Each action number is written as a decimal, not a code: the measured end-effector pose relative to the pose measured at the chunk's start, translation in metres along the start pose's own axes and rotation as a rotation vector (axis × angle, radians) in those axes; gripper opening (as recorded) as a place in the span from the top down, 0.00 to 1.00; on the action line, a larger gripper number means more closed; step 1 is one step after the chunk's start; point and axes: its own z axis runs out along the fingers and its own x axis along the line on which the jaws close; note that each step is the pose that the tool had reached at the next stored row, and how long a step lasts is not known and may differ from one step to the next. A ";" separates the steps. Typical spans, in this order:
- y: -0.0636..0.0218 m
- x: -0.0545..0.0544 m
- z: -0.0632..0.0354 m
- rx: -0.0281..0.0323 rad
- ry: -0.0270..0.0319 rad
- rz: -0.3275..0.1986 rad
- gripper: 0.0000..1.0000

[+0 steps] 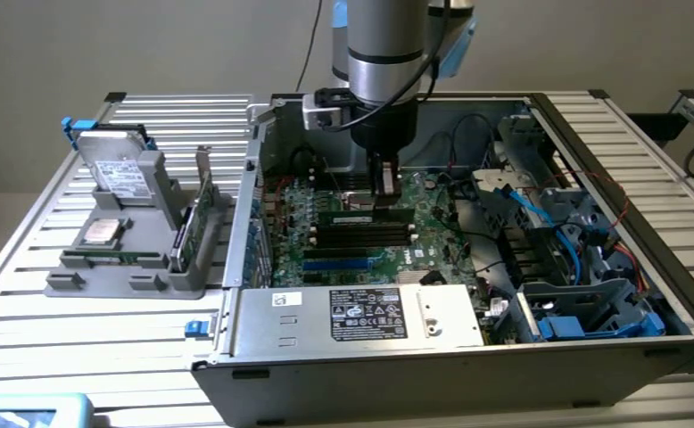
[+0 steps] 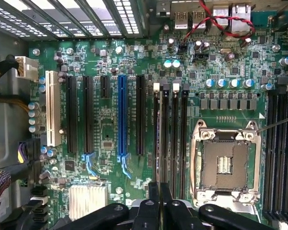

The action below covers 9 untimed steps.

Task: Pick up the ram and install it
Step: 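Insert the ram into the slot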

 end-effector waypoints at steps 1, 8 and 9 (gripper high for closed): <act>0.0000 0.000 0.0006 -0.0001 0.0001 0.000 0.87; 0.0002 0.003 0.0035 0.0000 0.0000 0.000 0.87; 0.0002 0.003 0.0039 0.0000 -0.0001 0.000 0.87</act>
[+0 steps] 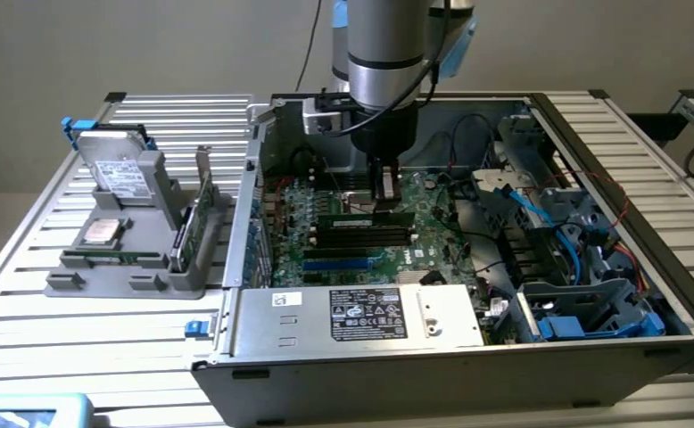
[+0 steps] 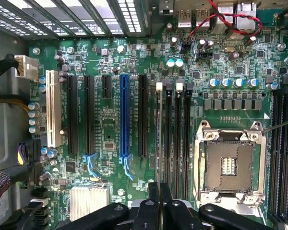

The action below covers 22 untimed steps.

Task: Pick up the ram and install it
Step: 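Insert the ram into the slot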

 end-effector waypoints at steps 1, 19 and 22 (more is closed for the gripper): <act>0.0001 0.000 0.0004 0.0000 0.0000 0.000 0.87; 0.0008 -0.004 0.0106 0.0017 0.0113 0.000 0.87; 0.0011 -0.004 0.0130 0.0026 0.0123 0.000 0.87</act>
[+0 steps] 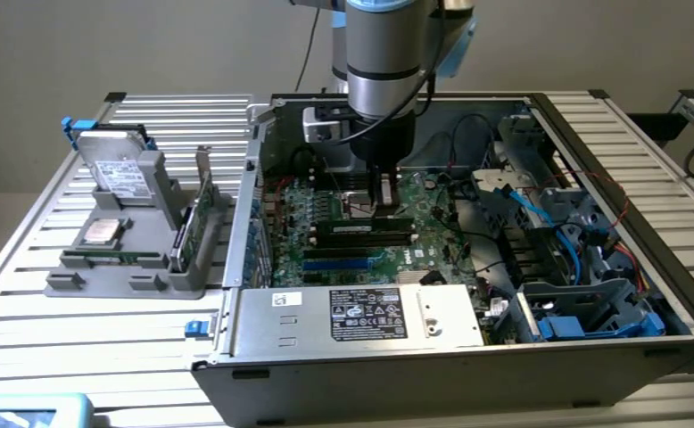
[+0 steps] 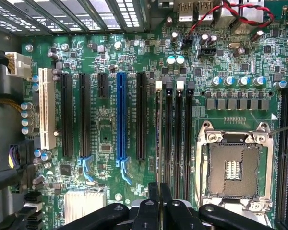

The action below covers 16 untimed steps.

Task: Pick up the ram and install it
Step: 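Insert the ram into the slot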

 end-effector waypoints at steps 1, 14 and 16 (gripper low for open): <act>0.0001 0.000 0.0006 0.0001 0.0003 0.000 0.87; 0.0014 -0.004 0.0049 0.0004 0.0043 0.000 0.87; 0.0014 -0.003 0.0050 0.0003 0.0059 0.000 0.87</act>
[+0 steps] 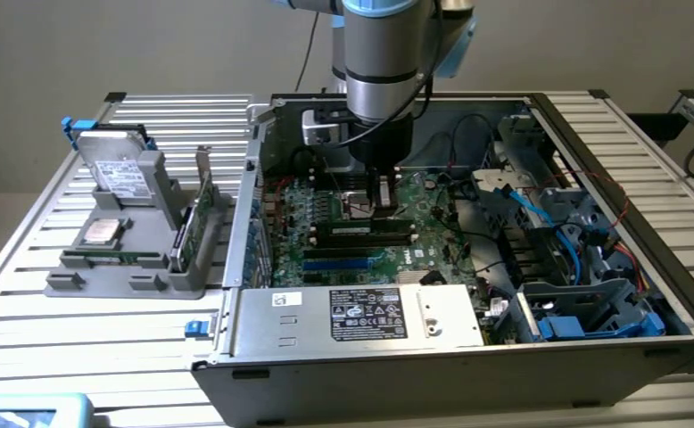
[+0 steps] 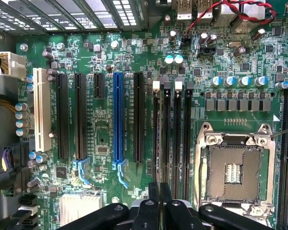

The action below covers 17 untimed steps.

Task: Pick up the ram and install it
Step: 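Insert the ram into the slot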

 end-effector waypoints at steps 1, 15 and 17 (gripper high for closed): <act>0.0000 0.000 0.0003 0.0002 0.0004 0.000 0.87; 0.0003 -0.001 0.0024 0.0054 0.0165 0.000 0.87; 0.0004 -0.001 0.0024 0.0054 0.0166 0.000 0.87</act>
